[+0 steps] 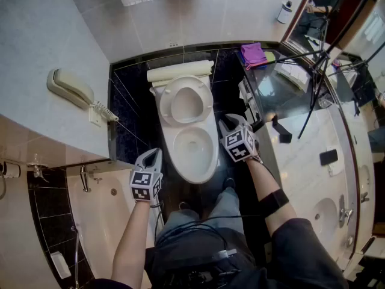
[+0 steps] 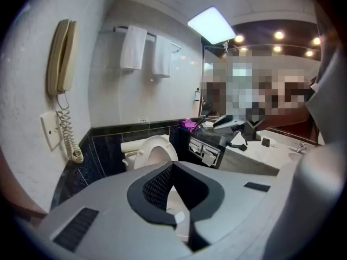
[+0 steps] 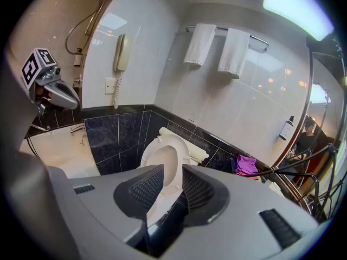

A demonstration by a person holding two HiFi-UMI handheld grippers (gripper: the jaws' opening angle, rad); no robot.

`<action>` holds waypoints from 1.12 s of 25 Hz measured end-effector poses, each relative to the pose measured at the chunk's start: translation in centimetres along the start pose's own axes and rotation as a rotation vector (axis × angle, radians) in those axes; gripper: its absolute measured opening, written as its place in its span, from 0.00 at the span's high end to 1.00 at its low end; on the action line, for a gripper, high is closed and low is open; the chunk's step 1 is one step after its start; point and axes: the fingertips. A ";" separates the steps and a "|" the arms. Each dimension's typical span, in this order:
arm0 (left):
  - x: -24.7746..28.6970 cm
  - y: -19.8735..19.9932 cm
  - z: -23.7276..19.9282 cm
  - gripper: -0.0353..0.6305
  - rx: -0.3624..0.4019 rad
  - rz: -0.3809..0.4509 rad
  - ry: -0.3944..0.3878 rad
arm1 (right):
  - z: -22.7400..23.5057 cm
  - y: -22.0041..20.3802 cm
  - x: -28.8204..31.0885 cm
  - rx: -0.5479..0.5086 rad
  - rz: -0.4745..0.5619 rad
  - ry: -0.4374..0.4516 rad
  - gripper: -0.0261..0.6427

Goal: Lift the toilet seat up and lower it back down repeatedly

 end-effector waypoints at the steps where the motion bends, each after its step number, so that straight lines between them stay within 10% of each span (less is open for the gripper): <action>1: 0.6 0.1 -0.4 0.95 -0.003 0.001 0.007 | 0.4 0.5 1.3 -0.017 0.002 0.005 0.76; 8: 6.0 0.3 -2.6 0.95 -0.046 0.014 0.108 | 3.3 2.8 11.4 -0.141 0.011 0.052 0.64; 28: 22.6 -0.7 -5.4 0.95 -0.131 -0.066 0.258 | 4.7 1.8 34.6 -0.341 0.055 0.211 0.68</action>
Point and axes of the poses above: the fingertips, and each gripper's own axes: x forward along the fingers, z to its right, y out of its top, and after that the axes turned 3 degrees about -y, right-handed
